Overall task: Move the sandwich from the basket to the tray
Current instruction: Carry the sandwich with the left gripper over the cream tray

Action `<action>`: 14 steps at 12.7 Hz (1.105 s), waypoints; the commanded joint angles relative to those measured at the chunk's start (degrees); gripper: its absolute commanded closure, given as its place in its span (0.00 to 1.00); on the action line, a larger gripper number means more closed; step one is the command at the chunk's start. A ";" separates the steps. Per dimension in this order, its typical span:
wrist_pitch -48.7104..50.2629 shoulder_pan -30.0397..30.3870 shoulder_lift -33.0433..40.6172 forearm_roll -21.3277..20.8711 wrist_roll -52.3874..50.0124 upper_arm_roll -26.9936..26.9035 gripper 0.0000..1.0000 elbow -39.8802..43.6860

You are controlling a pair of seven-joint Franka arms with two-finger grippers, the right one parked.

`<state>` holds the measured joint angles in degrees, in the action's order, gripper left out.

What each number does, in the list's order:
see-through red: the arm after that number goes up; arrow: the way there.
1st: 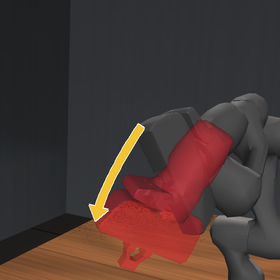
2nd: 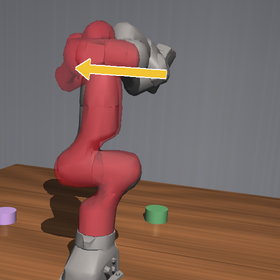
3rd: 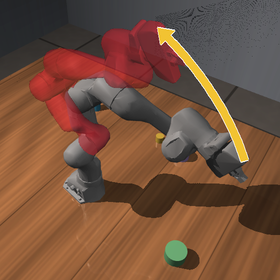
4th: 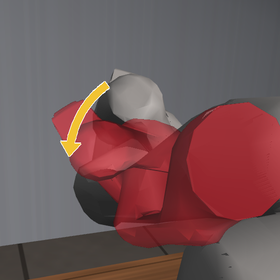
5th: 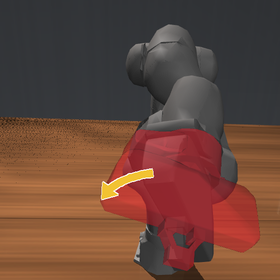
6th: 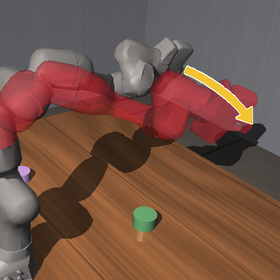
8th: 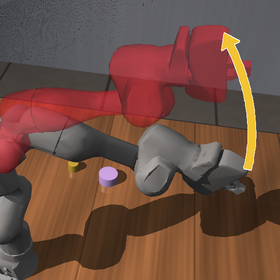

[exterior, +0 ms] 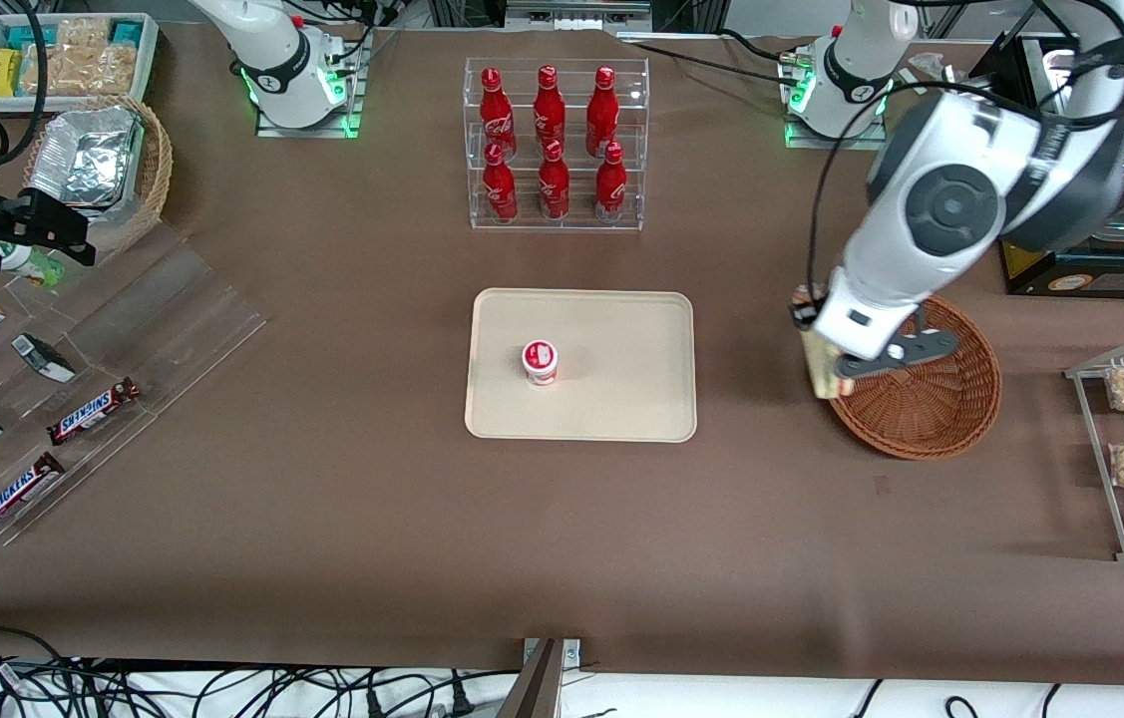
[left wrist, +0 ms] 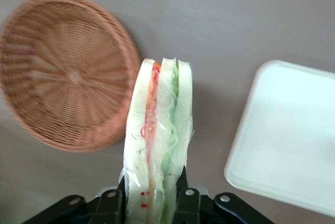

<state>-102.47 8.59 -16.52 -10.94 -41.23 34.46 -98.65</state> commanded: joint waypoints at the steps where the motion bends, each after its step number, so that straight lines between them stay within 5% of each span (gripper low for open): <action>1: -4.55 -6.11 -5.17 0.22 -3.84 0.96 0.66 1.80; 4: -14.13 -14.37 -12.10 -3.36 -10.43 0.43 0.67 1.80; 8: -21.10 -18.00 -20.38 -17.76 -23.09 0.52 0.67 1.80; 14: -25.50 -21.08 -23.55 -24.03 -28.90 -0.80 0.67 1.80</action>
<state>-128.03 -10.76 -39.25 -32.38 -67.61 34.55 -98.44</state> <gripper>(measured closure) 0.665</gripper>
